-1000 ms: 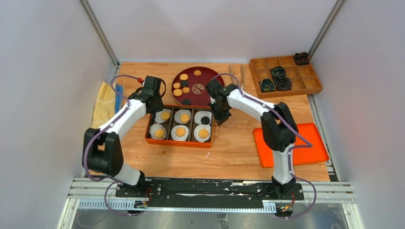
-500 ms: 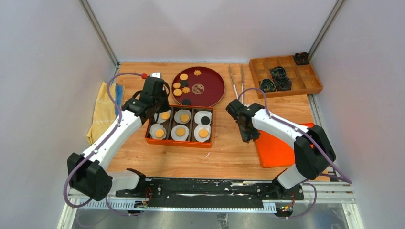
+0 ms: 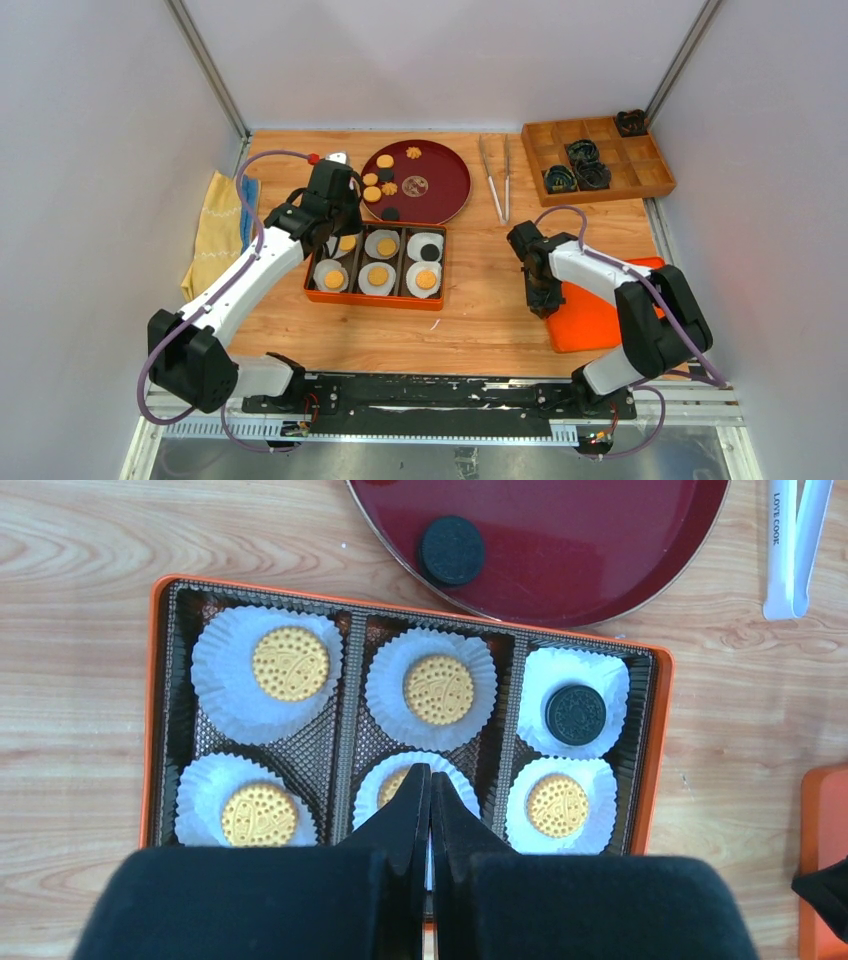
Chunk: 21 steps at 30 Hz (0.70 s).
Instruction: Pack the cookies
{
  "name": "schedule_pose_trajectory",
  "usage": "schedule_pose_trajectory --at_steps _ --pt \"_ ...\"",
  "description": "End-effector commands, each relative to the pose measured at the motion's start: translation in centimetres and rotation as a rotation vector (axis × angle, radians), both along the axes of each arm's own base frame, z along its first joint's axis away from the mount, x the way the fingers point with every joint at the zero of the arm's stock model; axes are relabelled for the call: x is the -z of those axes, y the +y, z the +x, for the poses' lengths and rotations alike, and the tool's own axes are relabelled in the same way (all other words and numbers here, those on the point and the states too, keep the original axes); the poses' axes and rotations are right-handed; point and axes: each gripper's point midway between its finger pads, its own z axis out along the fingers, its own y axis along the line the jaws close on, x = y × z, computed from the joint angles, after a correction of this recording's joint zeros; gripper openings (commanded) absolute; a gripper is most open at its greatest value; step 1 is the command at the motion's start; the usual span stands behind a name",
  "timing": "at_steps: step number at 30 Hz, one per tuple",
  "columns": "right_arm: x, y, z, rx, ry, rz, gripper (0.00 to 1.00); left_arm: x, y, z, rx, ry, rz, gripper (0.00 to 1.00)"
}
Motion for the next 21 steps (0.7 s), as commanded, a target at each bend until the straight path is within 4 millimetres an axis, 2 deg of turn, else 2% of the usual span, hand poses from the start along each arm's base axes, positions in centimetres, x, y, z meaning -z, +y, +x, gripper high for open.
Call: schedule_pose_trajectory --at_steps 1,3,4,5,7,9,10,13,18,21 --pt "1.2 1.9 0.1 -0.017 0.006 0.127 0.15 -1.0 -0.7 0.7 0.02 -0.03 -0.007 0.01" --pt "1.4 2.4 0.0 -0.019 0.012 0.154 0.1 -0.9 -0.8 0.8 0.027 -0.025 -0.013 0.01" --pt "1.4 2.5 -0.1 -0.018 0.012 0.162 0.02 -0.8 -1.0 0.8 0.03 -0.021 -0.016 0.01" --pt "1.4 2.5 -0.1 -0.015 0.013 0.165 0.0 -0.7 -1.0 0.8 0.03 -0.016 -0.019 0.01" --pt "0.6 2.6 -0.2 -0.01 0.008 0.167 0.0 -0.7 -1.3 0.8 0.036 -0.013 -0.028 0.01" --pt "-1.2 2.7 -0.1 -0.015 -0.024 0.177 0.0 -0.9 -1.4 0.8 0.042 -0.016 -0.032 0.01" --pt "-2.6 2.9 0.0 -0.022 -0.046 0.188 0.0 -1.1 -1.5 0.9 0.046 -0.02 -0.034 0.01" --pt "-8.6 4.5 0.8 -0.07 -0.161 0.29 0.0 -1.6 -2.0 1.3 0.07 -0.039 -0.044 0.01" --pt "-18.7 8.2 1.7 -0.178 -0.364 0.554 0.0 -2.3 -4.2 2.3 0.132 -0.07 -0.127 0.01" --pt "-23.1 10.3 1.7 -0.228 -0.426 0.689 0.0 -2.8 -5.4 2.9 0.163 -0.094 -0.177 0.01"
